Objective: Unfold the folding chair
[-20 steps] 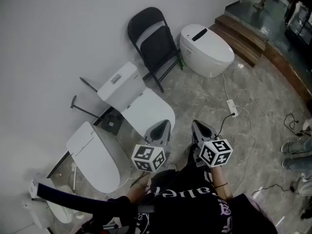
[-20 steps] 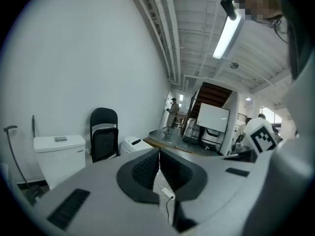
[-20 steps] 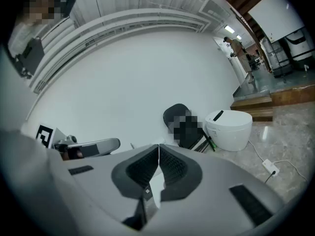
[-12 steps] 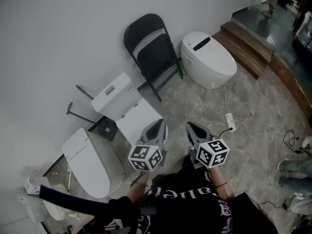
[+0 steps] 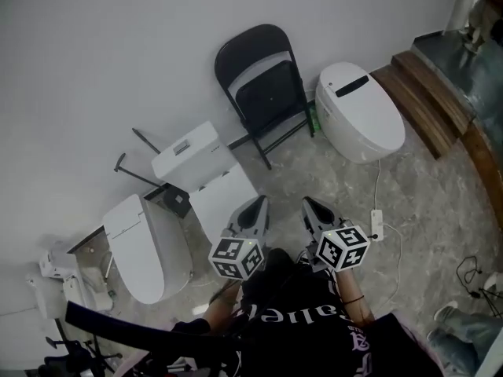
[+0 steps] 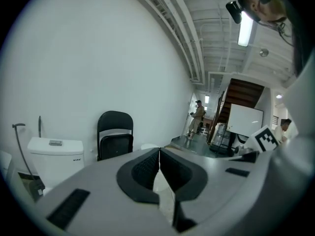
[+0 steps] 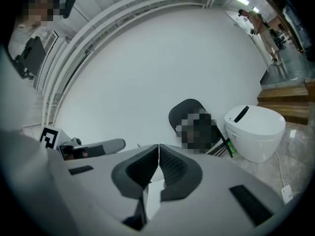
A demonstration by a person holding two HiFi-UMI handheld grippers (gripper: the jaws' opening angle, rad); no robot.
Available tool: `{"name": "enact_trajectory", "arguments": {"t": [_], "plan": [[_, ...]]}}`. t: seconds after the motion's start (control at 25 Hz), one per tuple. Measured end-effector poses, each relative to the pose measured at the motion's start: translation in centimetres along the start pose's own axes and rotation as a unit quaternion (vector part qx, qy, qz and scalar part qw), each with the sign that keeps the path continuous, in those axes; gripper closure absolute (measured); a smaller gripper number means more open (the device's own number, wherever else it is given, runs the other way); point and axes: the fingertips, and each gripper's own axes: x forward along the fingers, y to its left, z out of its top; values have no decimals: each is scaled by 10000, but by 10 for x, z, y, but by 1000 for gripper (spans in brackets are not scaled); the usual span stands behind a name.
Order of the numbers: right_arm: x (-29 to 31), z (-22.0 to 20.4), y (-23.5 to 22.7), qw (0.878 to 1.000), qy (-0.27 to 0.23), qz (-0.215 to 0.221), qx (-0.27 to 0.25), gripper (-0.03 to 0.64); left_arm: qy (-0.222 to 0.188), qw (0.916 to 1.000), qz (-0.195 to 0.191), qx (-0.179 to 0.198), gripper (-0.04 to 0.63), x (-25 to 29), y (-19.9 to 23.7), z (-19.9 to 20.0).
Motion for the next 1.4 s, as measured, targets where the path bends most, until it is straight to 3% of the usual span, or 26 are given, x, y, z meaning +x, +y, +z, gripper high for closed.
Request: {"name": "enact_trajectory", "arguments": {"t": [0.32, 0.48, 0.84, 1.28, 1.4], "plan": [[73, 26, -42, 9992, 360, 146, -16, 601, -79, 9983, 532, -209, 591, 66, 67, 23], [124, 50, -73, 9992, 385, 66, -49, 601, -55, 9986, 462, -234, 591, 122, 102, 40], [285, 117, -108, 9982, 598, -15, -103, 601, 20, 9994, 340, -91, 591, 246, 221, 118], [417, 168, -160, 9966, 783, -69, 250, 601, 211, 9989, 411, 102, 590, 340, 332, 166], [451, 176, -175, 9959, 905, 14, 95, 601, 152, 9984, 503, 215, 589, 368, 357, 183]]}}
